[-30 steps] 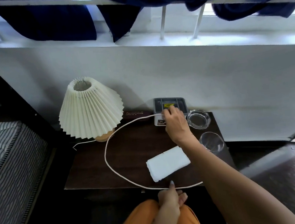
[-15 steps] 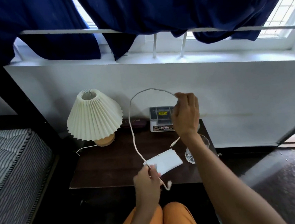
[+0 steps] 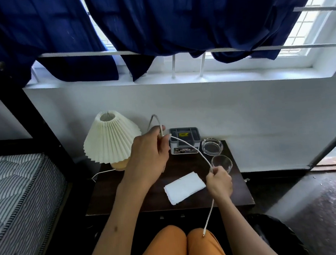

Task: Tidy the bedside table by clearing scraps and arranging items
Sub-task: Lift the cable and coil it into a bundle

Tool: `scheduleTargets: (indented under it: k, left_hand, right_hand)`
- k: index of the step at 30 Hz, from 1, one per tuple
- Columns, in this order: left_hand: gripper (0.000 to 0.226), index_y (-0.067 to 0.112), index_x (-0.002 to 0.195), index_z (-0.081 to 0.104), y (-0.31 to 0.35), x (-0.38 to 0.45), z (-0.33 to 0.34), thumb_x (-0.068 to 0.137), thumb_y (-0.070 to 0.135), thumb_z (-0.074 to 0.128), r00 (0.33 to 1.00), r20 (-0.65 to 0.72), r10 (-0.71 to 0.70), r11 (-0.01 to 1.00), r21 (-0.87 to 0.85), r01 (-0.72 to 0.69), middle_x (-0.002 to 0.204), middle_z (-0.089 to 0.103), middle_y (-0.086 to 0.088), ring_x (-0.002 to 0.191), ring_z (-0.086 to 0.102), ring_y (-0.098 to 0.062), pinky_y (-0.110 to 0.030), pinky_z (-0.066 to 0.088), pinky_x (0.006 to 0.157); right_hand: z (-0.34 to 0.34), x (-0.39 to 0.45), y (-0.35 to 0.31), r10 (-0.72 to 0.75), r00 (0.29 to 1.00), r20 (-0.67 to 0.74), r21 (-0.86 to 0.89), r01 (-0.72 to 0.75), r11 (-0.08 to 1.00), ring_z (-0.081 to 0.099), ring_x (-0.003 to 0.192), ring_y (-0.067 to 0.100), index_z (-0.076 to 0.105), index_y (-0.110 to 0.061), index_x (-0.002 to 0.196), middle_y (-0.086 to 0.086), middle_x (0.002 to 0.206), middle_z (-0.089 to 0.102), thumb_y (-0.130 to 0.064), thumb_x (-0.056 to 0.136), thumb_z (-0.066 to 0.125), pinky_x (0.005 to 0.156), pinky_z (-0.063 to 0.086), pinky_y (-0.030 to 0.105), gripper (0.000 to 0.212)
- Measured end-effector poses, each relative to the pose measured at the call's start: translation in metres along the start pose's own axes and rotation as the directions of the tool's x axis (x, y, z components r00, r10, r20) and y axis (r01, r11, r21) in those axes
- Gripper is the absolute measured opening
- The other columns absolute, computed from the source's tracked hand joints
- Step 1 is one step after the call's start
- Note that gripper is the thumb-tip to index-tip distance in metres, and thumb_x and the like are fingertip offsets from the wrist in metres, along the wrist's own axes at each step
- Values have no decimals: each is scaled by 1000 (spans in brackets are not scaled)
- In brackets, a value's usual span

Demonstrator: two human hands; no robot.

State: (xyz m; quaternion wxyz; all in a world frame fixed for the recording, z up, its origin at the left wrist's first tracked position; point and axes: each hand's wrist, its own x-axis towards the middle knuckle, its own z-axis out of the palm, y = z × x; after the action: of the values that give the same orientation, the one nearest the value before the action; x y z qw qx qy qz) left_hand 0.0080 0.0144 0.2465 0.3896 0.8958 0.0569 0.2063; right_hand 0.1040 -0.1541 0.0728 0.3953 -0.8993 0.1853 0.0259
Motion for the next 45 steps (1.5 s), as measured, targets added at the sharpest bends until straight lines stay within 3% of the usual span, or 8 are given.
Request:
scheduleTargets:
  k: [10,14,17,21,26,34,41,45]
  left_hand:
    - [35,4,126,53,18,35,1,93,17,52,961,275,-16,995,102,-12,105,69,-15,96,67,-25,-40,54,89]
    - [22,5,108,62,25,50,-1,94,17,51,954,298,42,981,166,-96,97,68,-14,89,66,-25,-40,53,82]
    - [22,8,107,66,34,56,-3,94,16,51,952,286,111,971,173,-165,96,69,-12,87,65,-23,-34,51,78]
    - [23,10,109,68,44,67,-9,94,15,51,960,210,183,963,159,-218,97,70,-13,88,64,-25,-36,51,80]
    - [22,12,107,68,33,75,-22,93,21,55,961,213,177,984,-5,-180,87,69,2,74,59,0,-15,44,68]
    - [26,9,108,63,-14,56,-20,100,17,39,924,382,-6,953,-279,122,78,62,1,75,57,-11,-20,46,71]
    - [40,13,66,44,5,56,-30,101,25,28,911,384,-151,696,-613,374,44,29,7,38,22,-7,-18,18,39]
    - [33,12,64,43,42,61,-56,89,15,21,892,446,76,394,-835,384,45,28,8,37,21,-5,-20,13,38]
  right_hand:
    - [-10,-5,-24,35,972,232,-144,-1,990,54,114,36,47,-3,118,19,123,57,-16,83,56,94,47,42,40]
    - [-48,-15,-78,-225,971,77,352,185,917,62,98,22,44,-18,130,9,133,52,-5,80,65,89,53,44,55]
    - [-93,-32,-126,-533,845,45,708,349,614,66,83,14,39,-37,133,-9,136,36,13,79,62,74,59,34,78]
    - [-123,-40,-170,-768,629,124,567,590,575,69,73,6,62,-24,107,-3,105,67,13,76,64,73,54,24,48]
    - [-131,-33,-183,-743,668,31,471,646,601,70,84,19,72,-28,78,2,85,74,-6,76,72,85,56,37,22]
    - [-148,-31,-184,-545,780,-306,544,613,573,65,70,3,76,-16,85,-4,75,72,-13,76,71,77,53,21,11]
    - [-155,-26,-182,-621,780,74,626,449,638,59,71,11,68,-18,76,1,76,63,-14,71,79,70,50,22,13]
    - [-150,-29,-176,-652,738,174,808,272,522,56,68,13,64,-7,78,5,76,57,-16,82,68,62,52,19,10]
